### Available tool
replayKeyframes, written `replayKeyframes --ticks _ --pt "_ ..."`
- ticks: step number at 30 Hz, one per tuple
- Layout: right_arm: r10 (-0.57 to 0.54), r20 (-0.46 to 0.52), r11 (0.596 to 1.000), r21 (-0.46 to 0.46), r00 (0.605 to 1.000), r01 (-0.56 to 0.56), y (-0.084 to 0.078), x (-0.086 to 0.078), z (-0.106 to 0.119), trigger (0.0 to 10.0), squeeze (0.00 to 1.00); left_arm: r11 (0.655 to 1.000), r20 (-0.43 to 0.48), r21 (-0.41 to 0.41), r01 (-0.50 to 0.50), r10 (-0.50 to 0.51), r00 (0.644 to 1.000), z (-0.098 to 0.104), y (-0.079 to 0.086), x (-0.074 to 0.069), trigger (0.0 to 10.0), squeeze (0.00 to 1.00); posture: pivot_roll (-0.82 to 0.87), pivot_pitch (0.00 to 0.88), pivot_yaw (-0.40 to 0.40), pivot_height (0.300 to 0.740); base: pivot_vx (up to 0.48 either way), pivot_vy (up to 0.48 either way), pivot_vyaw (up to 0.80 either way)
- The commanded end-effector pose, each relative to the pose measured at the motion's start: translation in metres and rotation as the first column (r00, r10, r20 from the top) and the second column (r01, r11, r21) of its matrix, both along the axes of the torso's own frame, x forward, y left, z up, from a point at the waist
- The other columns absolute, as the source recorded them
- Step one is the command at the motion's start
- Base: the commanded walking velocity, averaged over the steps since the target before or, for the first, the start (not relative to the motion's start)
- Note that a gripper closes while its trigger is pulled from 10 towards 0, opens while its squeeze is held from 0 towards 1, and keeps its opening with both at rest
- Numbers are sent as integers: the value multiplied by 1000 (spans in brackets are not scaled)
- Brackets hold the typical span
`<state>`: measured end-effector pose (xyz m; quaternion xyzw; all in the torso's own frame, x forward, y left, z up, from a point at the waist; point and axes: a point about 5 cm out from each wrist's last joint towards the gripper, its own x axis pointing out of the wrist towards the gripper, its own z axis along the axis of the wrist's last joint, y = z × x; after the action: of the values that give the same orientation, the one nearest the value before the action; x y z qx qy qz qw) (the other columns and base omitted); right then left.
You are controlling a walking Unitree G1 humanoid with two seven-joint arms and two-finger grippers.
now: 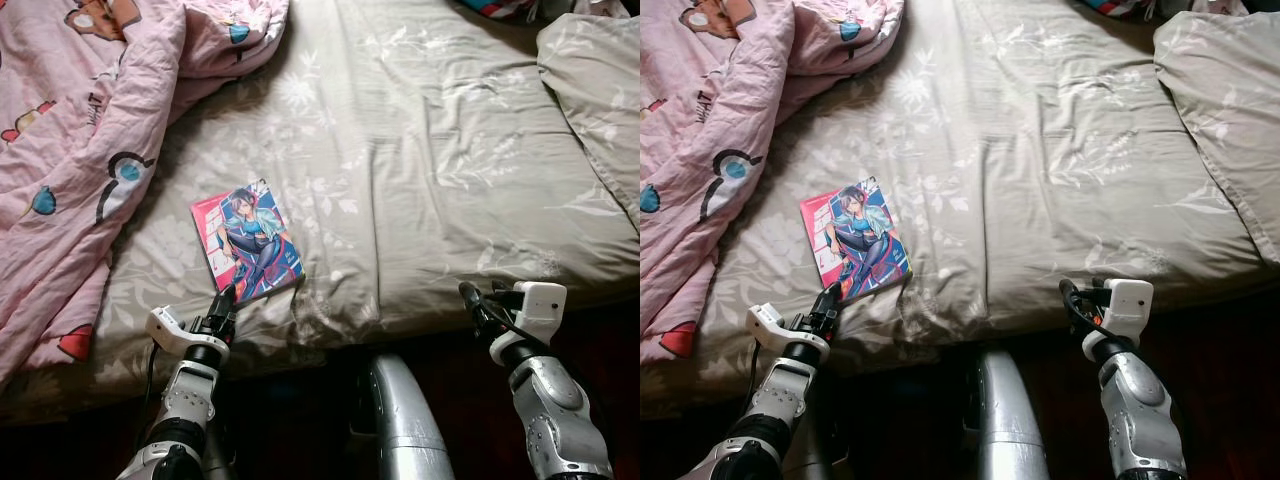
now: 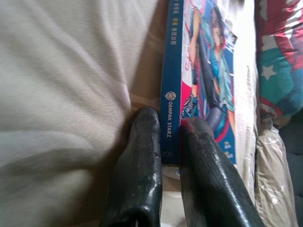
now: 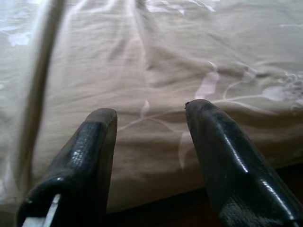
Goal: Clean up the room
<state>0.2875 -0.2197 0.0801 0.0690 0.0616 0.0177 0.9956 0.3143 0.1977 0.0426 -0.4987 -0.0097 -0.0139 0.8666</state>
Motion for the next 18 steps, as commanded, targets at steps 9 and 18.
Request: replayKeyframes --ticks 9,18 --pt "-70 -28 997 12 997 70 -2 12 -14 10000 0 1000 119 25 -2 0 993 22 3 3 0 0 -97 316 -118 592 0 0 0" --pt "-85 -1 995 55 996 85 19 27 -18 10000 0 958 241 286 30 -102 965 76 -7 15 10000 0 -53 123 -30 592 0 0 0"
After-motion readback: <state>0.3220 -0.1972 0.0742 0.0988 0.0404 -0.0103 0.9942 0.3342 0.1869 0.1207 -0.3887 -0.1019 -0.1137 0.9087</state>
